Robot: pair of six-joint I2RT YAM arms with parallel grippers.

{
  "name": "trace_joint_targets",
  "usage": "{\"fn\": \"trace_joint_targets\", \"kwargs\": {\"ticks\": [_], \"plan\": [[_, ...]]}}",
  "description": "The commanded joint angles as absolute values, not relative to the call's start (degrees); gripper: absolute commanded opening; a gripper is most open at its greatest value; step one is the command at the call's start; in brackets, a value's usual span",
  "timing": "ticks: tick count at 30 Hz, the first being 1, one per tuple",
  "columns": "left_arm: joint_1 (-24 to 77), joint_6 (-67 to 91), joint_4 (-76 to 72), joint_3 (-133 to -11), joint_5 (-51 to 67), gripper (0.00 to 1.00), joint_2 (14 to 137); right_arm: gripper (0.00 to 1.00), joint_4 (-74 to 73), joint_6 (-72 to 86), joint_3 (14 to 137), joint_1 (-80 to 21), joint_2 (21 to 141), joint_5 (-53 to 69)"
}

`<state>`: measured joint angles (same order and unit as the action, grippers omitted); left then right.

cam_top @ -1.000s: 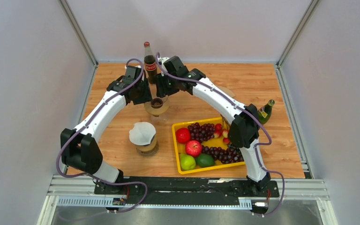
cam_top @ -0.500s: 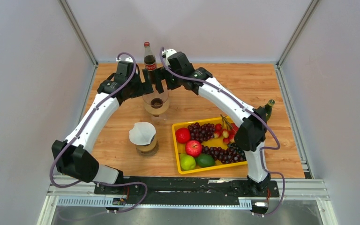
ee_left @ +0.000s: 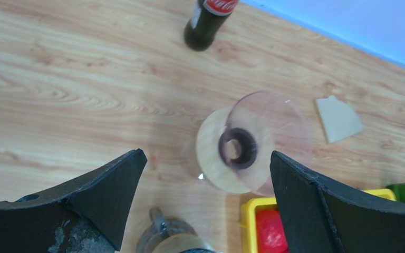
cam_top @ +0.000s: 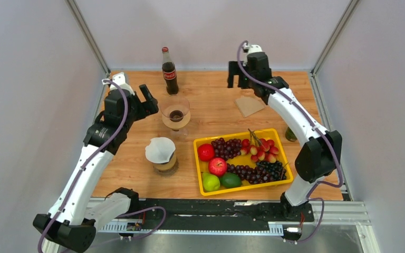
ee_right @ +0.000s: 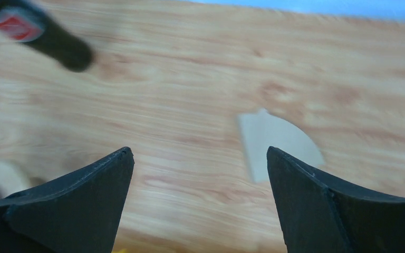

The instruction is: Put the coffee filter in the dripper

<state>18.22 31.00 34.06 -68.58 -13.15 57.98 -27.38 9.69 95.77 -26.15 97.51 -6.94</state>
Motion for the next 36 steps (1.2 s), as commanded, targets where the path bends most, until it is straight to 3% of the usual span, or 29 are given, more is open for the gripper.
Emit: {"fn": "trace_joint_targets", "kwargs": {"ticks": [1, 11, 23, 32, 36], "plan": [[18.1, 32.5, 33.1, -62.9, -19.0, 1.00, 55.3, 1.00, -26.8, 14.0, 90.9, -17.2, 98.9, -4.8], [18.1, 33.5, 38.2, -57.7, -21.0, 1.00, 52.0, 1.00, -27.0, 6.3, 94.2, -6.9, 113.8, -4.9], [18.1, 33.0, 39.9, -57.0, -21.2, 1.00, 52.5, 0.93, -27.2, -4.2, 97.8, -6.2, 124.5, 2.3], [18.1, 32.8, 40.1, -57.0, -21.0, 1.00, 53.5, 0.82, -27.2, -1.6, 95.8, -6.2, 126.2, 8.0], [18.1, 32.7, 40.2, -57.0, -21.3, 1.00, 53.3, 0.70, -27.4, -0.3, 94.6, -6.3, 126.2, 9.7]]}}
